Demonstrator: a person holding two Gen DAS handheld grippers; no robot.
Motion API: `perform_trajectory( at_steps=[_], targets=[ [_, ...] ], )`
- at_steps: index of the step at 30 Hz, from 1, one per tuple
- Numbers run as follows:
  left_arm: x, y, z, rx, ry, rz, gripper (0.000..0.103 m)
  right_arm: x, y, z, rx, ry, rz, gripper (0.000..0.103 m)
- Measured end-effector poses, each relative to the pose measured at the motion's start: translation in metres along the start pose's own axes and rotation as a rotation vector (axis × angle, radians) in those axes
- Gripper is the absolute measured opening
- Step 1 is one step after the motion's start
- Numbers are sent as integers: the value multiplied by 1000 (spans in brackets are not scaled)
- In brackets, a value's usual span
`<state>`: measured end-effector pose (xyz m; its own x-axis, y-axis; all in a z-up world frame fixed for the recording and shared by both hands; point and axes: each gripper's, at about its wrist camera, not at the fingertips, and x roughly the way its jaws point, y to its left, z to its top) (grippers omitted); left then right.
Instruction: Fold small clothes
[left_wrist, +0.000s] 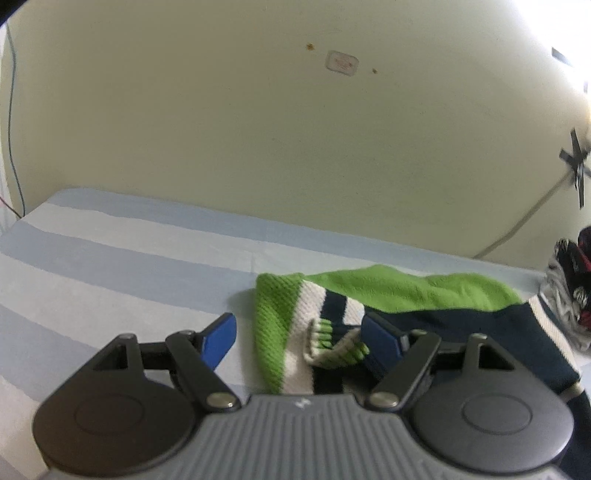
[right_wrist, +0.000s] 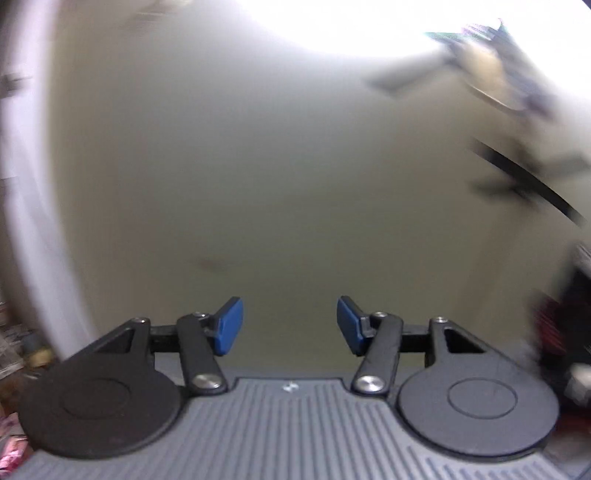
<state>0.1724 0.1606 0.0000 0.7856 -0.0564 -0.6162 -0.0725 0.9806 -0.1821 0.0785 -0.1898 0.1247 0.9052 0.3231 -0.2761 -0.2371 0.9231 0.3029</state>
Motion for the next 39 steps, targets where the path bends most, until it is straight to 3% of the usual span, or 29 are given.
perform_trajectory(
  at_steps=[3, 5, 9, 10, 11, 13, 15, 17, 21, 22, 24, 26, 29, 32, 36, 39],
  targets=[
    [10, -10, -6, 40, 26, 19, 77, 22, -71, -32, 158, 129, -95, 62],
    [20, -19, -11, 72, 48, 40, 76, 43, -101, -52, 256, 196, -106, 65],
    [30, -23, -21, 122, 71, 72, 78, 82, -132, -83, 460, 327, 31, 65],
    [30, -24, -21, 126, 68, 75, 79, 88, -130, -85, 456, 341, 65, 57],
    [30, -24, -22, 128, 67, 77, 80, 93, -126, -83, 430, 357, 73, 18],
    [31, -24, -23, 131, 67, 77, 82, 89, -118, -69, 361, 293, 58, 18],
    [33, -26, -23, 134, 71, 68, 85, 65, -105, -50, 233, 135, 47, 15],
    [32, -28, -24, 149, 68, 75, 86, 60, -92, -43, 55, 57, -74, 10],
    [31, -30, -25, 170, 61, 92, 89, 108, -101, -70, -44, 284, -219, 12],
    [31, -29, -25, 165, 63, 93, 90, 106, -108, -74, -32, 277, -227, 15],
    [31, -25, -24, 144, 70, 84, 91, 99, -116, -70, 37, 221, -248, 34],
    [30, -22, -21, 114, 75, 73, 88, 94, -122, -57, 93, 151, -273, 37],
    [20, -18, -14, 66, 31, 64, 80, 89, -115, -36, 70, 93, -220, 37],
    [10, -16, -12, 52, -15, 46, 80, 106, -97, -23, 39, 125, -103, 36],
    [12, -23, -15, 93, -18, 52, 80, 153, -71, -31, 10, 238, 20, 30],
    [25, -29, -20, 143, 21, 107, 82, 201, -68, -53, 36, 402, 24, 29]
  ],
)
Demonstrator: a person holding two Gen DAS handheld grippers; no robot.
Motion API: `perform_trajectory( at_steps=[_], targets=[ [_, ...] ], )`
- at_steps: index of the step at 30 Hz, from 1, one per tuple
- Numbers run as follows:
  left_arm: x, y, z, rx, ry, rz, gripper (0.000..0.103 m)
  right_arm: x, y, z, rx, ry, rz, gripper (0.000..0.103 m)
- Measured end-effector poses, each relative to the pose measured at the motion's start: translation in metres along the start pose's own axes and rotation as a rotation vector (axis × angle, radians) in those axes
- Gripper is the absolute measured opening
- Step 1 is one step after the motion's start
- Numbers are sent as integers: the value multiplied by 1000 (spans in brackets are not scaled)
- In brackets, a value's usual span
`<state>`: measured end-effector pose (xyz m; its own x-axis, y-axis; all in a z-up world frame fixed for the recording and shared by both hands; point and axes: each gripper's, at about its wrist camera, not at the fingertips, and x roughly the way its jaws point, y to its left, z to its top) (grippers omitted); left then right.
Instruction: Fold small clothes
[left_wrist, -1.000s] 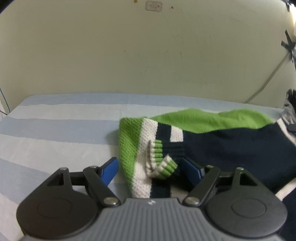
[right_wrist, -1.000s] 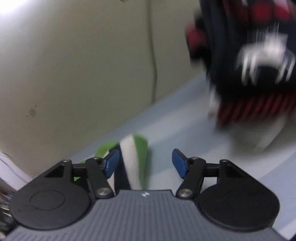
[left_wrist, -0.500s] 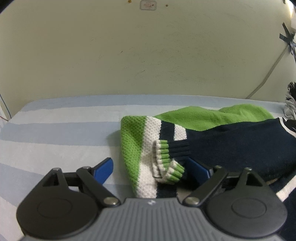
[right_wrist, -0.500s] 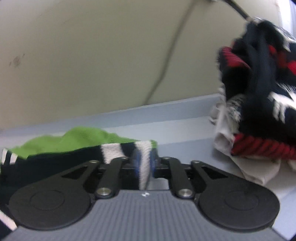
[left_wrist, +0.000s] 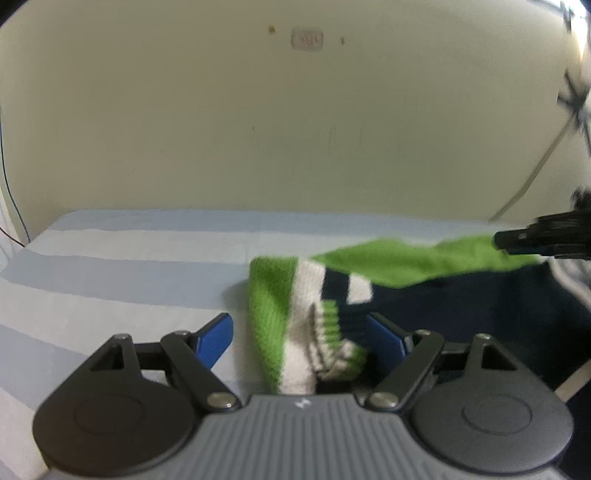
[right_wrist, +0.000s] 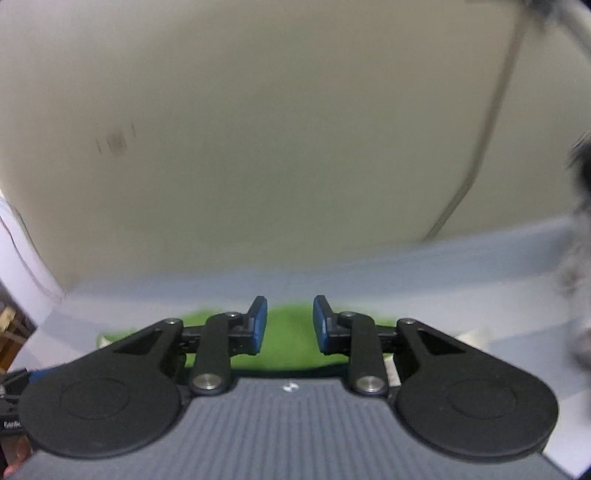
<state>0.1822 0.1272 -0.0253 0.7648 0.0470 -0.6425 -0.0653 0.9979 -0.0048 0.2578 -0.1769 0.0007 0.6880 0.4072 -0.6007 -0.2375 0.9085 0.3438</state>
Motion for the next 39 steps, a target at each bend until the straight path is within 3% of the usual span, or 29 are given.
perform_trajectory(
  at_steps=[1, 2, 5, 6, 9, 12, 15, 17, 18, 20, 22, 26, 30, 33, 36, 39],
  targets=[
    [7, -1, -1, 8, 27, 11, 85, 16, -7, -1, -3, 28, -47, 26],
    [9, 2, -1, 2, 34, 11, 90, 22, -11, -4, -13, -6, -85, 3],
    [13, 10, 1, -43, 54, -8, 95, 18, -37, -2, 124, -99, -124, 0],
    [15, 12, 1, -58, 61, -12, 97, 14, -43, -2, 116, -116, -135, 1],
    [17, 17, 0, -77, 65, -15, 99, -1, -36, -8, 4, -157, -141, 14],
    [14, 13, -2, -59, 52, 3, 100, -12, -5, -15, -102, -156, -61, 19],
    [11, 9, -3, -38, 41, 17, 100, 0, 18, -9, -138, -80, 33, 20],
    [12, 7, -4, -34, 40, 16, 100, 21, 20, -6, -134, 32, 66, 24],
    [12, 6, -4, -34, 41, 16, 100, 33, 20, -7, -149, 58, 19, 24],
    [11, 4, -3, -27, 40, 18, 102, 41, 11, -5, -188, 3, -48, 20],
    [10, 3, -3, -18, 37, 26, 102, 38, -1, 1, -126, -28, -121, 20],
    [6, -5, -3, 27, 15, 61, 102, -5, -3, -15, -173, -109, -103, 29],
    [-9, -18, -4, 73, -62, 103, 97, -65, 5, -59, -201, -160, -53, 40],
    [-35, -26, -2, 54, -143, 39, 98, -92, 20, -80, -225, -181, -60, 43],
    [-49, -38, -6, 63, -203, -32, 102, -119, 9, -104, -254, -210, -110, 50],
    [-47, -56, -14, 111, -206, -61, 102, -125, 22, -130, -276, -193, -178, 60]
  ],
)
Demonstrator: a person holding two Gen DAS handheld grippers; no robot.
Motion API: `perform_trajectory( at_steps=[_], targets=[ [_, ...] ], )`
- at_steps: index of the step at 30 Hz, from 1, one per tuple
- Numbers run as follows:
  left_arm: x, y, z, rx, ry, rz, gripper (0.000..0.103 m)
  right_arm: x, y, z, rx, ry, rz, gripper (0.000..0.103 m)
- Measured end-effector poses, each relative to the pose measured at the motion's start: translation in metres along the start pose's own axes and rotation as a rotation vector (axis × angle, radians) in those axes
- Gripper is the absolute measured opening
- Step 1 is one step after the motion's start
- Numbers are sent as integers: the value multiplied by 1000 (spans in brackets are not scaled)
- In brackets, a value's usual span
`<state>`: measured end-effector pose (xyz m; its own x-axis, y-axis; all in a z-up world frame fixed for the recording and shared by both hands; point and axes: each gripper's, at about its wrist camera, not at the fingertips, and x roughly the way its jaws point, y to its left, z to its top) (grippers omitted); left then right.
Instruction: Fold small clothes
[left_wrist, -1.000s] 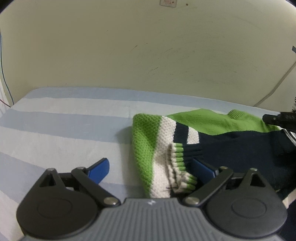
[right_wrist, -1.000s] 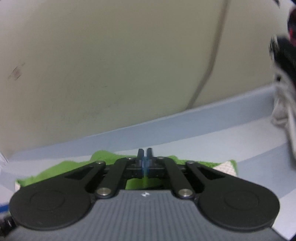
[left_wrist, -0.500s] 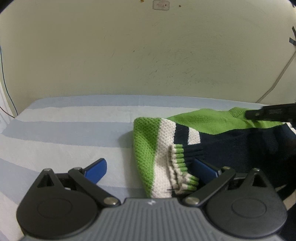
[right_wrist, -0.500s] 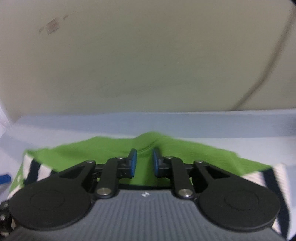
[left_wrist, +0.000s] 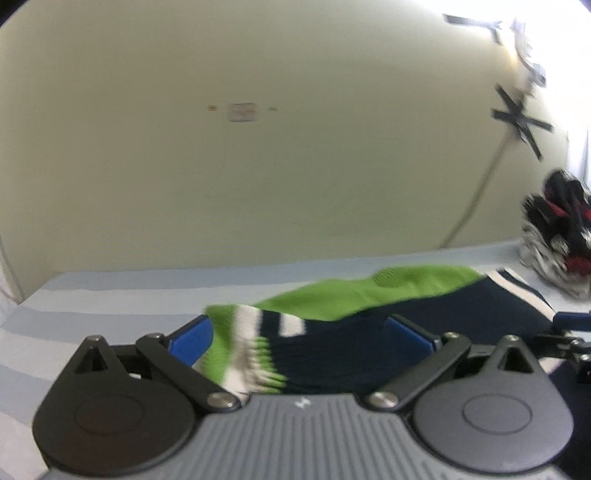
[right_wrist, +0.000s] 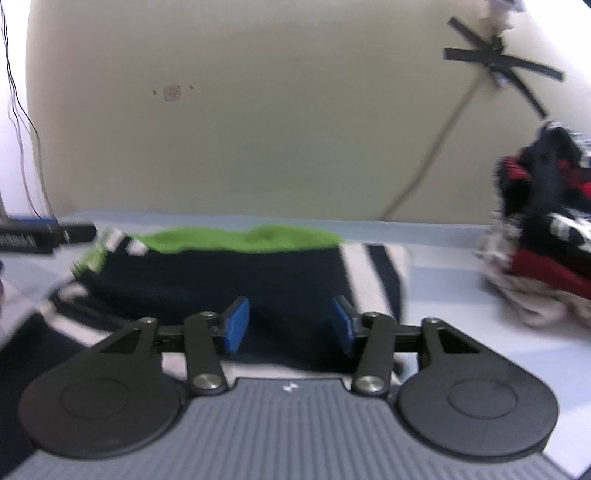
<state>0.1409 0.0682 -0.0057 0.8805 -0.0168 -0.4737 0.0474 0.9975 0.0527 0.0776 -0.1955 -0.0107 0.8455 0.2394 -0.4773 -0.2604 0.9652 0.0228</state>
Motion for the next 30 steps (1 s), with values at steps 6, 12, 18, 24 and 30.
perform_trajectory(
  at_steps=[6, 12, 18, 24, 30],
  targets=[
    [12, -28, -19, 114, -5, 121, 103, 14, 31, 4, 6, 47, -26, 83],
    [10, -53, -29, 269, -11, 238, 103, 23, 50, 1, -160, 100, -66, 98],
    [22, -48, -25, 247, 92, 230, 103, 21, 36, 2, -112, 108, -1, 103],
    [25, -25, -23, 83, 163, 168, 103, 16, 41, -2, -172, 113, -20, 103],
    [21, -14, -28, -21, 206, 143, 103, 16, 30, 0, -99, 123, 32, 103]
  ],
)
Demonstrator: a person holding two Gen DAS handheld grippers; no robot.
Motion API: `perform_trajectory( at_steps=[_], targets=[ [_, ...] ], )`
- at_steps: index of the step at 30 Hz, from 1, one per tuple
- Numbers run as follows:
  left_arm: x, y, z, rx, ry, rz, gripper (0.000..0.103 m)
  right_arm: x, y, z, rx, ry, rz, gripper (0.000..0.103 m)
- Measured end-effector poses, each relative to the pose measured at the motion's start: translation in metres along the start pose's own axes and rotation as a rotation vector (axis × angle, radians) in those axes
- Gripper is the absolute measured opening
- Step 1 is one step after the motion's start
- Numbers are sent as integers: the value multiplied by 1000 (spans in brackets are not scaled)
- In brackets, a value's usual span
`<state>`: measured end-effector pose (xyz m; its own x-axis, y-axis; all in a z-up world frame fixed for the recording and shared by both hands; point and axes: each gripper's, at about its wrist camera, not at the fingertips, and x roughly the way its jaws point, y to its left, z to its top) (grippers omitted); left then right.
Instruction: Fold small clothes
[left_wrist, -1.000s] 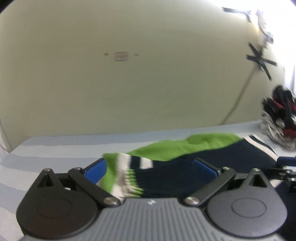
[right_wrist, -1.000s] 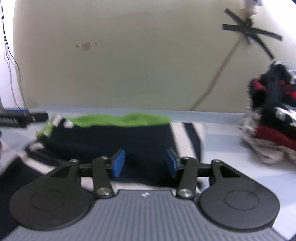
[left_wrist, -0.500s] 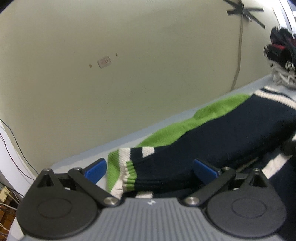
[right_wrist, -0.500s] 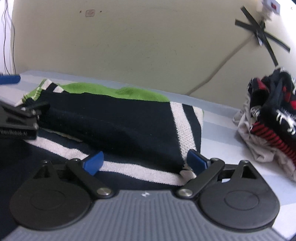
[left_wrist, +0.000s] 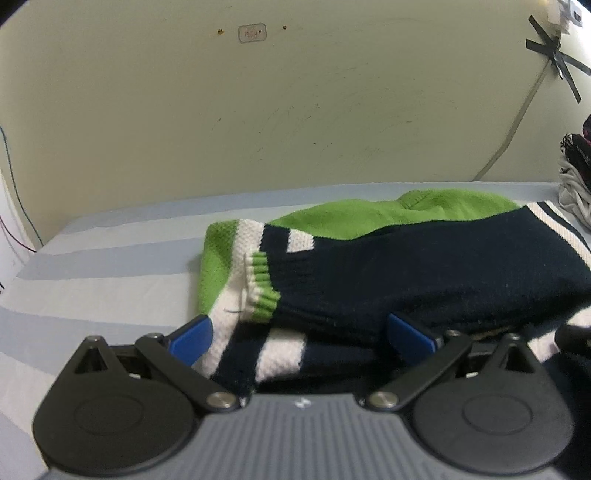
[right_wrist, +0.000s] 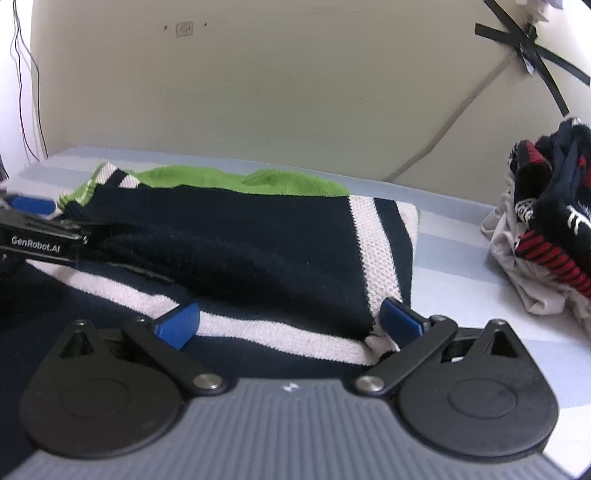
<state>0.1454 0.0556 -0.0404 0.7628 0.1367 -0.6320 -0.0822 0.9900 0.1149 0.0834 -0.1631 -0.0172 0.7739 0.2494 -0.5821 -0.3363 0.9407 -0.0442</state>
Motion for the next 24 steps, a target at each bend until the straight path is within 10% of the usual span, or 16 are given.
perform_trajectory(
  at_steps=[10, 19, 24],
  targets=[
    [-19, -5, -19, 25, 12, 69, 103, -6, -23, -2, 141, -53, 111, 103],
    [-40, -54, -43, 320, -116, 284, 103, -12, -38, -7, 244, -88, 185, 103],
    [-41, -45, -40, 279, -101, 235, 103, -14, -41, -8, 259, -93, 200, 103]
  ],
)
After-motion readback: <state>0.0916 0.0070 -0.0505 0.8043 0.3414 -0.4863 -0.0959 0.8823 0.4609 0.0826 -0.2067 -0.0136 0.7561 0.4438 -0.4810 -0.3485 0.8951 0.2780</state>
